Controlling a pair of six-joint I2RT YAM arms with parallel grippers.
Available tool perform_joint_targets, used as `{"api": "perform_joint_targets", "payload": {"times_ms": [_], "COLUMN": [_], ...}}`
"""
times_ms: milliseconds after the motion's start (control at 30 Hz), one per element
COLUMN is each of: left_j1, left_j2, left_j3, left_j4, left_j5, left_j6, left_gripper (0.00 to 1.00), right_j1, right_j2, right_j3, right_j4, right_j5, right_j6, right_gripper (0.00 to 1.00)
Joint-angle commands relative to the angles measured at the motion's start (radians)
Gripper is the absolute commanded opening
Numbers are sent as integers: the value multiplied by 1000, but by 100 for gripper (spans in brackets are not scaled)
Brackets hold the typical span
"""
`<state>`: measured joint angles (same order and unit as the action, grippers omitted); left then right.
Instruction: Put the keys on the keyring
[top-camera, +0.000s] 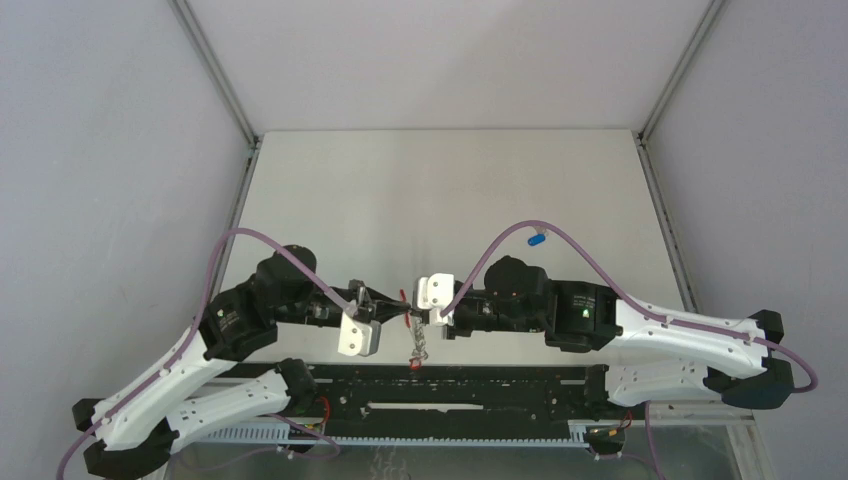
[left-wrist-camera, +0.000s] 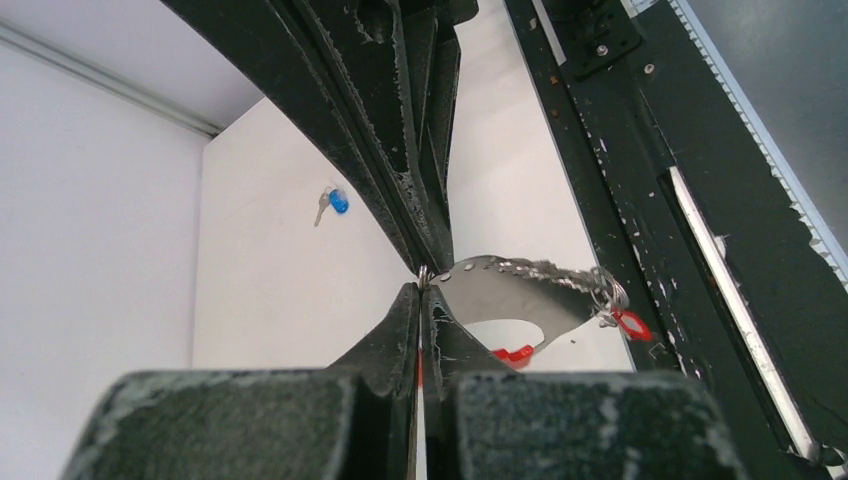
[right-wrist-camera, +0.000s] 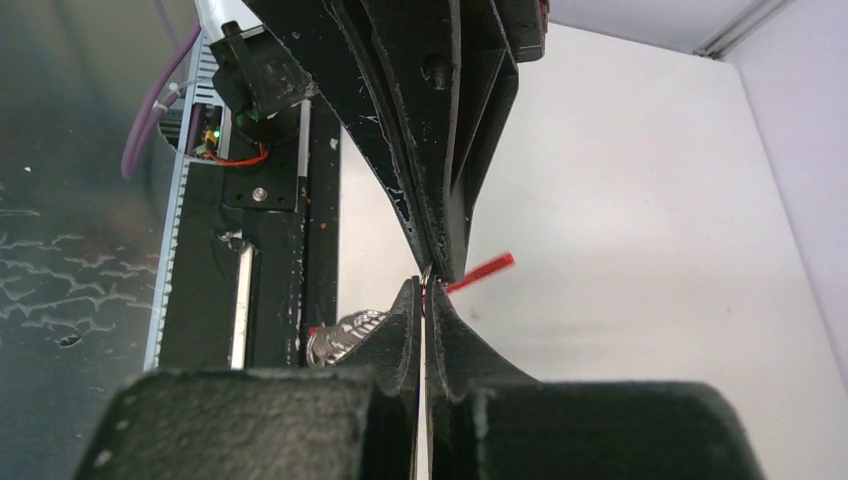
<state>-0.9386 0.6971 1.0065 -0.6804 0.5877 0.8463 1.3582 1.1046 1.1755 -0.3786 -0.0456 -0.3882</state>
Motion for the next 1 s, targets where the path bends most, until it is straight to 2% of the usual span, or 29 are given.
{"api": "perform_joint_targets", "payload": {"times_ms": [0, 167, 233, 267, 300, 400, 533, 667, 800, 967], "left_j1": [-9, -9, -9, -8, -8, -7, -5, 9, 30, 35], "left_j2": [-12, -13, -17, -20, -21, -30, -59, -60, -46, -45], "left_j3": [23, 28, 36, 39, 42, 38, -6, -41, -56, -62], "left_j4": [67, 87, 85, 84, 85, 73, 103, 214, 275, 279], "left_j5": [8, 0, -13, -24, -33, -30, -30, -72, -26, 55], "left_j6": [-17, -79, -121, -148, -177, -265, -344, -490, -618, -629], "left_gripper": [0, 2, 27, 36, 42, 48, 47, 38, 34, 29], "right_j1": [8, -28, -64, -77, -85, -124, -163, -179, -179, -180], "right_j2": [17, 10, -22, -48, -80, -148, -198, -217, -223, -221], "right_j3": [43, 42, 20, -12, -43, -123, -189, -225, -250, -261], "right_j4": [50, 51, 92, 138, 188, 292, 366, 434, 480, 507], "right_j5": [17, 20, -13, -31, -51, -124, -226, -266, -278, -290], "right_j6": [9, 78, 124, 138, 155, 220, 280, 332, 360, 376], "right_gripper": [0, 0, 0, 0, 0, 0, 0, 0, 0, 0]}}
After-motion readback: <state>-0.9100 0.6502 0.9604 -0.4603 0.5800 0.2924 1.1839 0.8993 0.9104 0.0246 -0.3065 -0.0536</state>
